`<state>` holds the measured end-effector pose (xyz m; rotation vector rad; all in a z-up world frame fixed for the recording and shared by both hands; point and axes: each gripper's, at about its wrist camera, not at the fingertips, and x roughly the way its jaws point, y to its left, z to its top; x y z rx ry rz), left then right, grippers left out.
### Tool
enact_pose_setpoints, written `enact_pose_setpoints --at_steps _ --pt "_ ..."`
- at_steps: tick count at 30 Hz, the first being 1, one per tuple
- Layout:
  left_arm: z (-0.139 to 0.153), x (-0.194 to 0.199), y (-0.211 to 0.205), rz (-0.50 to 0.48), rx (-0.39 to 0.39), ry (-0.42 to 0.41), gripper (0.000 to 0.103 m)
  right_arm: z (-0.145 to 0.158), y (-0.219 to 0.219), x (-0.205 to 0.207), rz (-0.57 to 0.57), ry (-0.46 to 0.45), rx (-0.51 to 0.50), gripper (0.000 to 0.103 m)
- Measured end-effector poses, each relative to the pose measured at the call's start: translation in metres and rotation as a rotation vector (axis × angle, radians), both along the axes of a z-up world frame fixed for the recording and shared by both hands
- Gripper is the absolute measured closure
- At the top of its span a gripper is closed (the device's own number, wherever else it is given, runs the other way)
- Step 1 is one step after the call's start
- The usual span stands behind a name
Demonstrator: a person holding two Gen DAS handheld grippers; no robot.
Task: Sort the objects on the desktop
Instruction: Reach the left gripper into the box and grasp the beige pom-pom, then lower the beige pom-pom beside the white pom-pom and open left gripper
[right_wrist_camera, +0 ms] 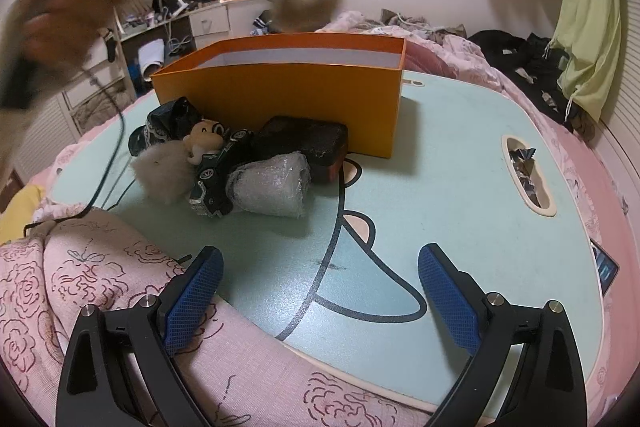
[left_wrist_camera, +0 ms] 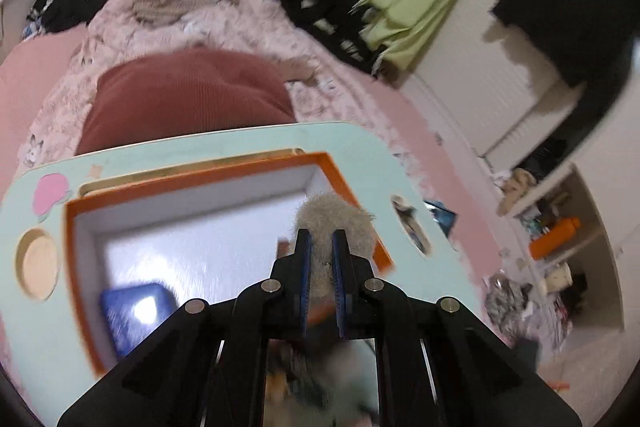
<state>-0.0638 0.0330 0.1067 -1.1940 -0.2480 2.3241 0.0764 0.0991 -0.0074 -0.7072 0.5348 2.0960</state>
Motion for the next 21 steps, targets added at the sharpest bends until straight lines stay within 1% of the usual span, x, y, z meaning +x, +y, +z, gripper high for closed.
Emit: enact_pose_setpoints --at_steps 2,4,6,8,12,15,16,19,21 --pt "0.002 0.028 -0.016 -0.01 0.015 0.014 0.092 0.0 0.0 0.0 -0.001 0.0 0.0 0.005" --pt "-0.005 0.047 -0.031 -0.006 0.024 0.005 0.092 0.0 0.0 0.0 -0.001 0.0 0.0 0.005" --pt "-0.017 0.065 -0.045 -0.017 0.032 -0.031 0.092 0.0 -0.001 0.0 -0.001 0.001 0.0 0.005" --pt "-0.033 0.081 -0.056 -0.049 0.05 -0.07 0.092 0.0 -0.001 0.0 -0.001 0.001 0.0 0.004" --pt "-0.058 0.099 -0.055 -0.079 0.011 -0.082 0.092 0.0 -0.002 0.0 -0.001 0.002 0.001 0.004" --pt "-0.076 0.096 -0.043 -0.101 0.008 -0.101 0.092 0.0 -0.001 0.001 -0.002 0.003 0.001 0.004" --pt "-0.079 0.096 -0.042 -0.101 0.015 -0.1 0.091 0.0 -0.001 0.001 -0.002 0.003 0.001 0.004" --pt "-0.084 0.093 -0.041 -0.06 0.036 -0.101 0.084 0.0 -0.002 0.0 -0.002 0.003 0.001 0.004" --pt "-0.081 0.096 -0.046 -0.041 0.054 -0.099 0.074 0.0 -0.002 0.001 -0.002 0.004 0.001 0.004"
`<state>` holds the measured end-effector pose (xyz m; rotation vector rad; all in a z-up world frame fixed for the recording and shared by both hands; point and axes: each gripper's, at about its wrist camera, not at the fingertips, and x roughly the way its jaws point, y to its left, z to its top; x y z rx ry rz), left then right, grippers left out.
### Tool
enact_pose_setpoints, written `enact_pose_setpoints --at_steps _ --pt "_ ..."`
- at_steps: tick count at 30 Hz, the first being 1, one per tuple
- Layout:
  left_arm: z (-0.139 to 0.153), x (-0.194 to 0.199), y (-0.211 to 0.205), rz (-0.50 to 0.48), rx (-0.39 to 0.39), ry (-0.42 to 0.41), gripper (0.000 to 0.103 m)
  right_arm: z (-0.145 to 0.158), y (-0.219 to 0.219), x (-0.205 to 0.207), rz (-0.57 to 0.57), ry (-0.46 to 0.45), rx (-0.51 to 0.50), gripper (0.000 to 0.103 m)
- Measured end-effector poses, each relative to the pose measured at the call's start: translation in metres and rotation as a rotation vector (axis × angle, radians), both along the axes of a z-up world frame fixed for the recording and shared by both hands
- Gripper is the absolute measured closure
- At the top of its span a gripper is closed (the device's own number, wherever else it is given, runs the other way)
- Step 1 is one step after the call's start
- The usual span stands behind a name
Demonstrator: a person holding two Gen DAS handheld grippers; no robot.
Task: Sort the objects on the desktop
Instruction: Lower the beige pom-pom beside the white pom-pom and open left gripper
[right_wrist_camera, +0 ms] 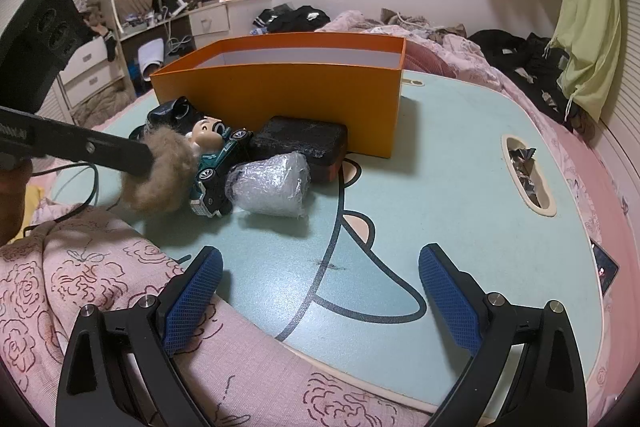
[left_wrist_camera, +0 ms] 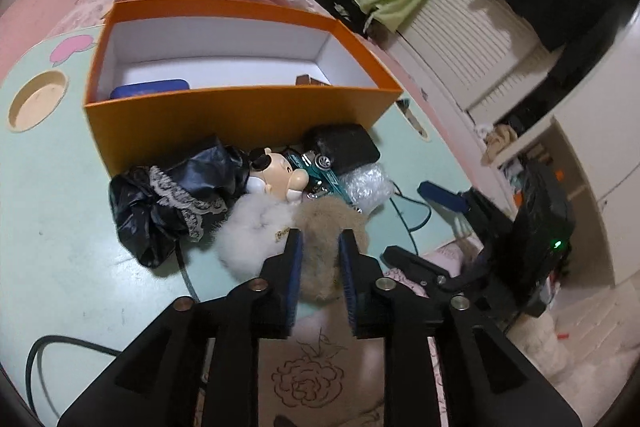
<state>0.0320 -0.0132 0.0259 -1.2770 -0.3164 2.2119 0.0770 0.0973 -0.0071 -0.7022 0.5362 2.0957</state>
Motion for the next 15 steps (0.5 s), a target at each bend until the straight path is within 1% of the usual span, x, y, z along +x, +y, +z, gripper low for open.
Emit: enact_pose_setpoints --at_steps 1,2,4,6,7,9,13,14,15 --pt "0.004 0.004 -0.003 0.013 -0.006 0.015 0.059 0.0 0.001 0.0 0.0 0.0 0.0 0.004" --pt "0.008 0.009 -0.007 0.032 -0.026 0.043 0.04 0.0 0.001 0.0 0.0 0.0 0.0 0.004" --pt "0.016 0.023 -0.015 0.079 -0.104 0.114 0.025 0.0 0.0 0.0 0.0 0.0 0.0 0.004" --pt "0.018 0.036 -0.02 0.096 -0.183 0.162 0.025 0.0 0.0 0.0 0.0 0.001 0.0 0.004" --pt "0.016 0.04 -0.021 0.096 -0.216 0.166 0.025 0.0 0.0 0.001 0.0 0.001 0.0 0.004" --pt "0.006 0.045 -0.025 0.099 -0.277 0.15 0.025 0.0 0.0 0.0 -0.001 0.001 0.001 0.004" --pt "-0.023 0.046 -0.022 0.076 -0.352 0.097 0.024 0.0 0.001 0.001 -0.001 0.001 0.0 0.004" --pt "-0.027 0.047 -0.02 0.083 -0.381 0.128 0.017 0.0 0.0 0.001 -0.001 0.001 0.001 0.004" --pt "-0.03 0.048 -0.017 0.105 -0.407 0.173 0.014 -0.001 0.001 0.001 -0.001 0.002 -0.001 0.004"
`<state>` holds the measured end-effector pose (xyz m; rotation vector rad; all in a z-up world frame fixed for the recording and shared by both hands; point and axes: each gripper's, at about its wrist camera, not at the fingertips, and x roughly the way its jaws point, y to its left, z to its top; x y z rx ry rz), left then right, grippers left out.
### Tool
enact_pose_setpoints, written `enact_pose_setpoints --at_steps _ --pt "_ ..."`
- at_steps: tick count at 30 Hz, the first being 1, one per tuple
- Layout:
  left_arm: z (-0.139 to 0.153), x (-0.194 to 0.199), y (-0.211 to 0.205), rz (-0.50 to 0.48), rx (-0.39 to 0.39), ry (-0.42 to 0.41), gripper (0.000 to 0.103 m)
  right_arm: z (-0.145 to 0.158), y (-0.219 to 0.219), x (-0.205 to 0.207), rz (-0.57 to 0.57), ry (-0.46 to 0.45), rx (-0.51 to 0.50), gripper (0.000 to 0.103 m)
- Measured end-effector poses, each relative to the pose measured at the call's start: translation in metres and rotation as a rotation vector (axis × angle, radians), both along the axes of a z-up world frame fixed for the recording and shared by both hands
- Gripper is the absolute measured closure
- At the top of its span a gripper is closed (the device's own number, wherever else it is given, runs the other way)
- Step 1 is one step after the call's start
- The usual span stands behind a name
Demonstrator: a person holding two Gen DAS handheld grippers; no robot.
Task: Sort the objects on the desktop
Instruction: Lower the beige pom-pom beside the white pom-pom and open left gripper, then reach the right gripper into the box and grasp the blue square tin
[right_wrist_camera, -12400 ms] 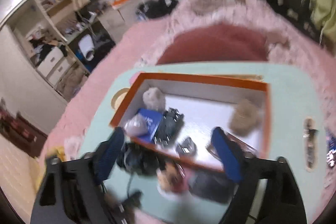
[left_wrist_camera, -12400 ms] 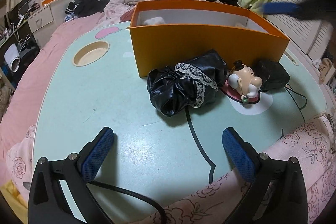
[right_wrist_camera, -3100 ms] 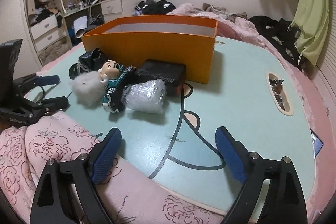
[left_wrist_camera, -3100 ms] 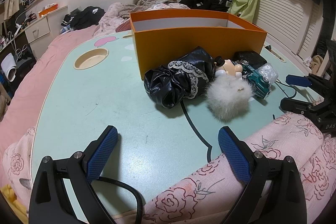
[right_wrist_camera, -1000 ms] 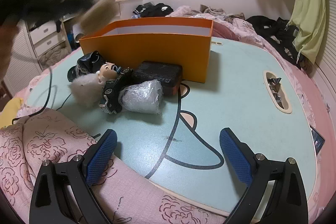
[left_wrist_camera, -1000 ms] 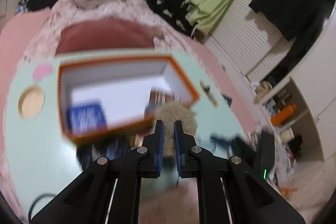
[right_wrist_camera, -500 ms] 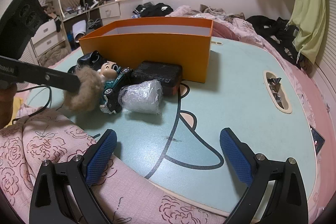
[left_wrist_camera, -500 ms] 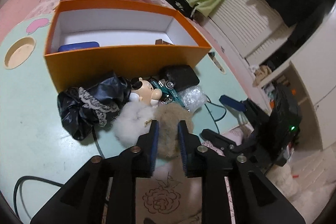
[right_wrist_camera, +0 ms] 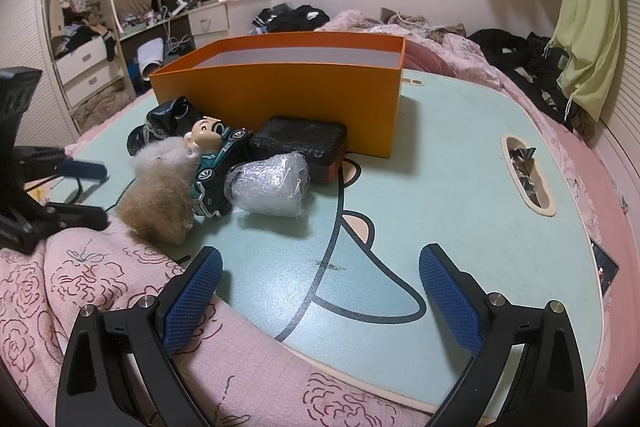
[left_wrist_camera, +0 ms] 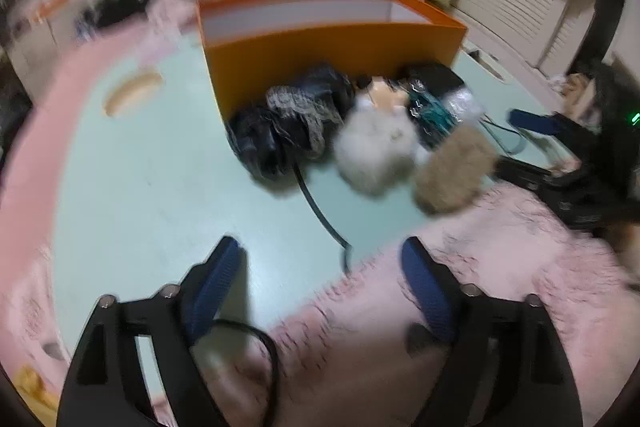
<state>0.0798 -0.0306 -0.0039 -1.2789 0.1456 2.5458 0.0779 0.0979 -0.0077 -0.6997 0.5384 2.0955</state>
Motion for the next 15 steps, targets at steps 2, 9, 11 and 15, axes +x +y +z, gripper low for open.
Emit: enact_pose_setpoints --at_steps 2,9,11,15 --pt "-0.006 -0.004 0.0 0.04 0.001 0.031 0.002 0.0 0.0 0.0 0.0 0.0 0.001 0.004" --pt "-0.008 -0.008 -0.003 0.054 0.002 0.054 0.0 0.002 0.003 0.001 0.0 0.013 -0.014 0.005" --pt "-0.008 -0.007 -0.003 0.056 0.005 0.06 0.0 0.017 0.003 0.003 0.03 0.102 -0.026 0.007" --pt "-0.009 -0.008 -0.002 0.058 0.006 0.066 0.0 0.063 0.02 -0.019 0.1 0.186 -0.024 0.007"
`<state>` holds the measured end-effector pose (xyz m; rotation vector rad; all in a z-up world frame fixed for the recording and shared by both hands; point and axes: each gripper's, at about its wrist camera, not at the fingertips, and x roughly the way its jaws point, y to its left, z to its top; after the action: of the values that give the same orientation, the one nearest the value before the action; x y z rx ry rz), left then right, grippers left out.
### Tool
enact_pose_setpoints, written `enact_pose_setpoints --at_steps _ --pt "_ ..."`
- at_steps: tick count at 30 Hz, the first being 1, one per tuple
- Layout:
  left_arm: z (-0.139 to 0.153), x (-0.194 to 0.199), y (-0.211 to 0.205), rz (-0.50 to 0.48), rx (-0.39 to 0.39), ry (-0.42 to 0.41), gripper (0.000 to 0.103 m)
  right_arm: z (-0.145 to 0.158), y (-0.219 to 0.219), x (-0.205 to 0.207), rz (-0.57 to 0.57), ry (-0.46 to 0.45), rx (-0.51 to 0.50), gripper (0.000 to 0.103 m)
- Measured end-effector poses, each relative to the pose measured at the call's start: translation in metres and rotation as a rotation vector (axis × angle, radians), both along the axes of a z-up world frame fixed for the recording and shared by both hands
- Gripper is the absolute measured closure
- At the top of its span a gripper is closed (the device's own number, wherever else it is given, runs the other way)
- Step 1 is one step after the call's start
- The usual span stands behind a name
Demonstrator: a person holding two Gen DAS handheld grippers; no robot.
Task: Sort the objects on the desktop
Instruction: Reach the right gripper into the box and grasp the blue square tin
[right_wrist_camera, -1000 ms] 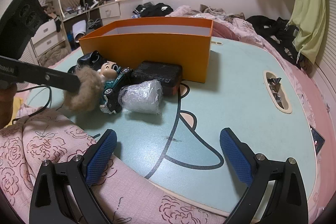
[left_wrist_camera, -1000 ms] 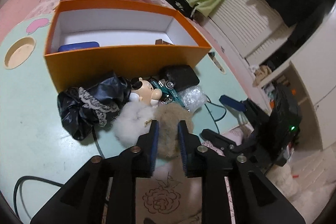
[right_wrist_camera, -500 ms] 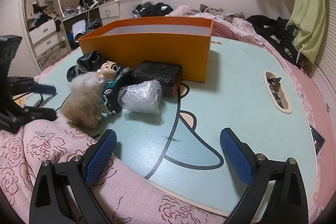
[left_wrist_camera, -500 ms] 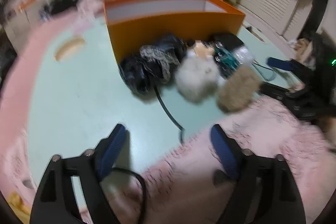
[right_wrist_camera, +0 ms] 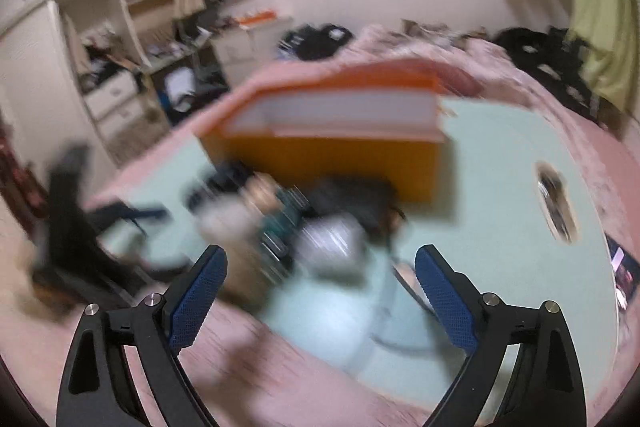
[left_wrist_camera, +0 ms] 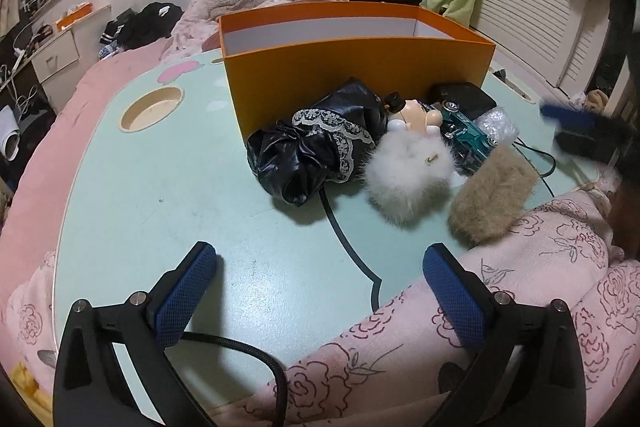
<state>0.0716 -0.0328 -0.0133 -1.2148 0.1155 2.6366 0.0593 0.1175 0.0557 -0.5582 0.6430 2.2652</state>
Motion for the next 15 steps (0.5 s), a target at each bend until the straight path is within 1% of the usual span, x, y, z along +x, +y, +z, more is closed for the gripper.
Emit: enact_pose_setpoints --at_steps 1,2,3,4,5,6,7,8,10,12,13,15 --pt "0.001 0.001 0.001 0.0 0.0 0.0 0.0 0.017 0.01 -0.012 0.013 0.004 0.002 0.007" --pt "0.001 0.002 0.001 0.0 0.0 0.001 0.0 0.031 0.023 -0.026 0.03 0.01 -0.023 0.007" --pt "0.001 0.002 0.002 0.0 0.001 0.002 0.0 0.038 0.032 -0.034 0.037 0.013 -0.052 0.007" --pt "0.001 0.001 0.002 0.001 0.001 0.003 0.0 0.046 0.052 -0.051 0.045 0.013 -0.124 0.007" --pt "0.001 0.001 0.002 0.001 0.002 0.004 0.0 0.049 0.074 -0.069 0.059 0.009 -0.222 0.007" --pt "0.001 0.001 0.002 0.001 0.002 0.004 0.0 0.049 0.087 -0.081 0.066 0.001 -0.285 0.007" --pt "0.001 0.001 0.002 0.0 0.002 0.004 0.0 0.044 0.108 -0.102 0.074 -0.027 -0.378 0.007" --pt "0.001 0.001 0.002 0.0 0.002 0.005 0.0 0.035 0.125 -0.121 0.083 -0.064 -0.449 0.007" --pt "0.002 0.001 0.002 0.001 0.004 0.007 0.0 0.016 0.148 -0.152 0.098 -0.137 -0.547 0.008" --pt "0.002 0.002 0.002 0.001 0.007 0.01 0.0 0.0 0.16 -0.169 0.1 -0.19 -0.602 0.015" --pt "0.002 0.003 0.002 0.001 0.009 0.013 0.0 -0.009 0.165 -0.177 0.097 -0.21 -0.633 0.016" --pt "0.002 0.003 0.002 0.001 0.013 0.017 0.0 -0.02 0.17 -0.186 0.088 -0.242 -0.661 0.016"
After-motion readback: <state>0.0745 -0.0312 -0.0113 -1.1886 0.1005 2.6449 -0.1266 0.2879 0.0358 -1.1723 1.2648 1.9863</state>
